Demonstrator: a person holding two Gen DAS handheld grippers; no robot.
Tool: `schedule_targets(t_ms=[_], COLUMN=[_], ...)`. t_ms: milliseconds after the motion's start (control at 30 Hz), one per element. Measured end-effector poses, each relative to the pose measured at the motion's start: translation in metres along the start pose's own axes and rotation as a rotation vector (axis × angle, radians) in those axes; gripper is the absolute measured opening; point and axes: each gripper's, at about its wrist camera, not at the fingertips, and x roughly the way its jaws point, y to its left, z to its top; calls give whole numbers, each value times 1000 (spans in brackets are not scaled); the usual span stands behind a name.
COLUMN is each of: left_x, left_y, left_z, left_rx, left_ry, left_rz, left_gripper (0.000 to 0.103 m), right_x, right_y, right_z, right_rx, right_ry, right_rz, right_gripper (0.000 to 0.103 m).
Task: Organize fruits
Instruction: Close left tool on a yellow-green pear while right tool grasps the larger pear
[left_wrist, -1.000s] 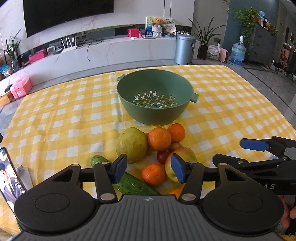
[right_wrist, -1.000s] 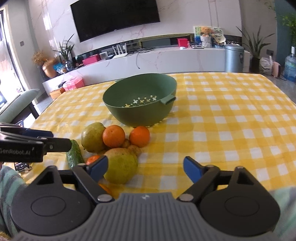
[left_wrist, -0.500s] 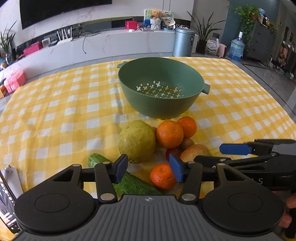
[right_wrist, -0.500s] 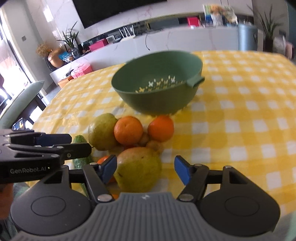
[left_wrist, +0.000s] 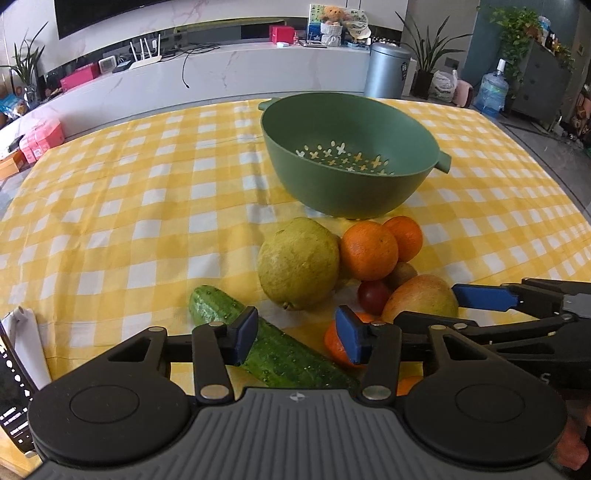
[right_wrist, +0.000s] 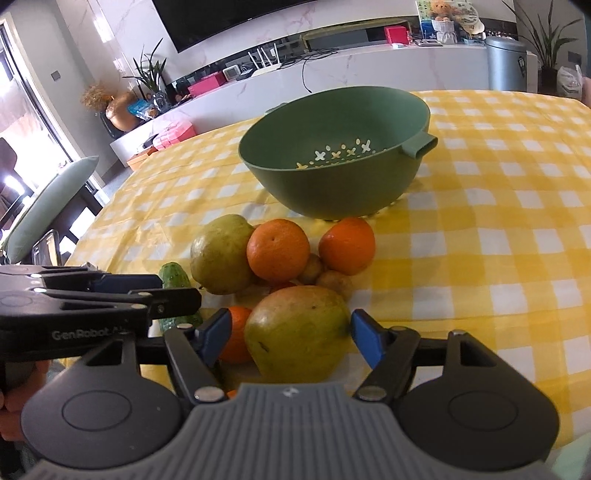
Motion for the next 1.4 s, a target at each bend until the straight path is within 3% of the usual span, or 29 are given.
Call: schedule_targets(t_ms=[167,433,633,1000,1100,1400], left_x=[0,-1,-3,1,10,33], left_y=[-1,4,3,6,3,-3], left_z=[-3,-3,-5,1,9,25], left_rx=[-14,-43,-49,-60,-23,187], left_ry=[26,36,29,-7,22,57], left_rz=[19,14,17,-10,-14,4], left_gripper=[57,57,57,63,71,79], right_x=[5,13,14,2,1,8], right_y=[-1,2,2,-4,-10,-21], right_z=[-2,-5,-7,-8,-7,-2], right_rx=[-9,-37,-43,-32,-5,57], right_ry=[16,43,42,10,14,19], right_rz=[-34,-24,-45,-95,-133,-105], right_gripper=[77,76,66,65,65,67])
